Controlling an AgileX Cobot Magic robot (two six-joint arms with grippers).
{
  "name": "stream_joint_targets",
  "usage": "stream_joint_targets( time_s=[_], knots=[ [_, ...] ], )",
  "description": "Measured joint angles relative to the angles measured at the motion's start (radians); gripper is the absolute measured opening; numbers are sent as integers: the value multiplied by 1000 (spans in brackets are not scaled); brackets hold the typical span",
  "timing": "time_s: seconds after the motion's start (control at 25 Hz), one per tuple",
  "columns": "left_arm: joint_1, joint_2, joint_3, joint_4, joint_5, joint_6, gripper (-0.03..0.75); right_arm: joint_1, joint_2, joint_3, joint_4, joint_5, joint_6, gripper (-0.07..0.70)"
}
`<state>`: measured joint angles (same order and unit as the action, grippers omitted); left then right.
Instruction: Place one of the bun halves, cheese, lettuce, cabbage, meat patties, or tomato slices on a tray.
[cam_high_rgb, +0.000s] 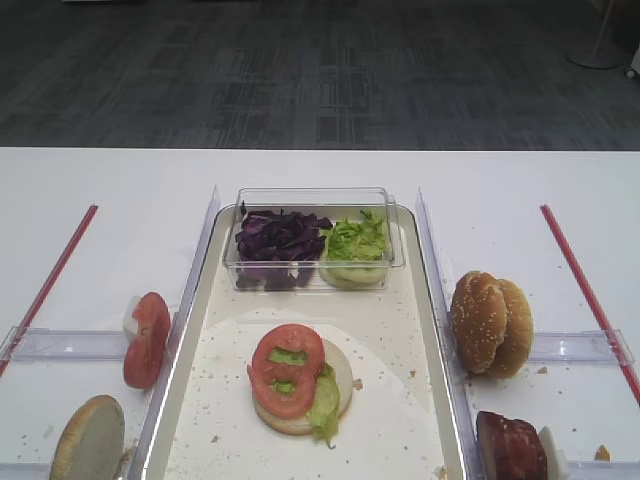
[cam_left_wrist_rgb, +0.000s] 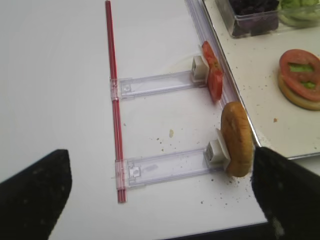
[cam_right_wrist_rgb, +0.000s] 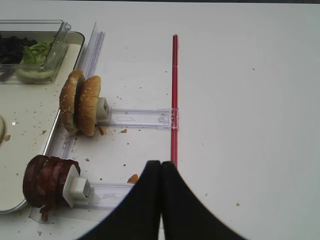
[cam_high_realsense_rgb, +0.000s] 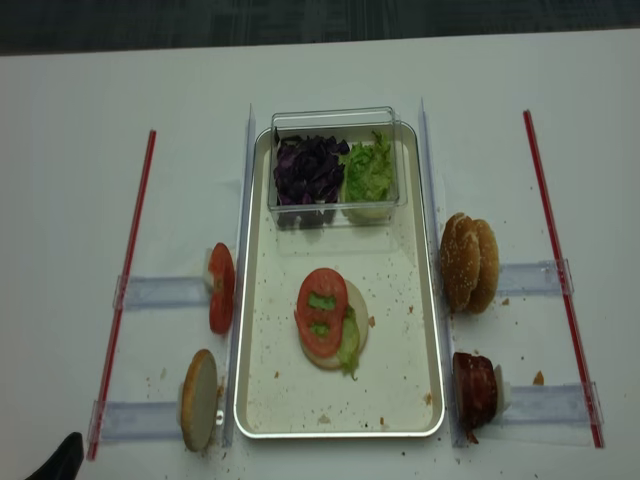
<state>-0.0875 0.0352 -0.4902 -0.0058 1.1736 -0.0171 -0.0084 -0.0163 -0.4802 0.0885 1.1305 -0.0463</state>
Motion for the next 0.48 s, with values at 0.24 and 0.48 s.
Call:
stream_joint_targets(
  time_s=[0.24, 0.48],
  knots=[
    [0, -38, 0, 0, 6, -2, 671, 0, 0, 0, 0, 0, 0, 36],
    [0, -49, 0, 0, 7, -4, 671, 0, 0, 0, 0, 0, 0, 36]
  ],
)
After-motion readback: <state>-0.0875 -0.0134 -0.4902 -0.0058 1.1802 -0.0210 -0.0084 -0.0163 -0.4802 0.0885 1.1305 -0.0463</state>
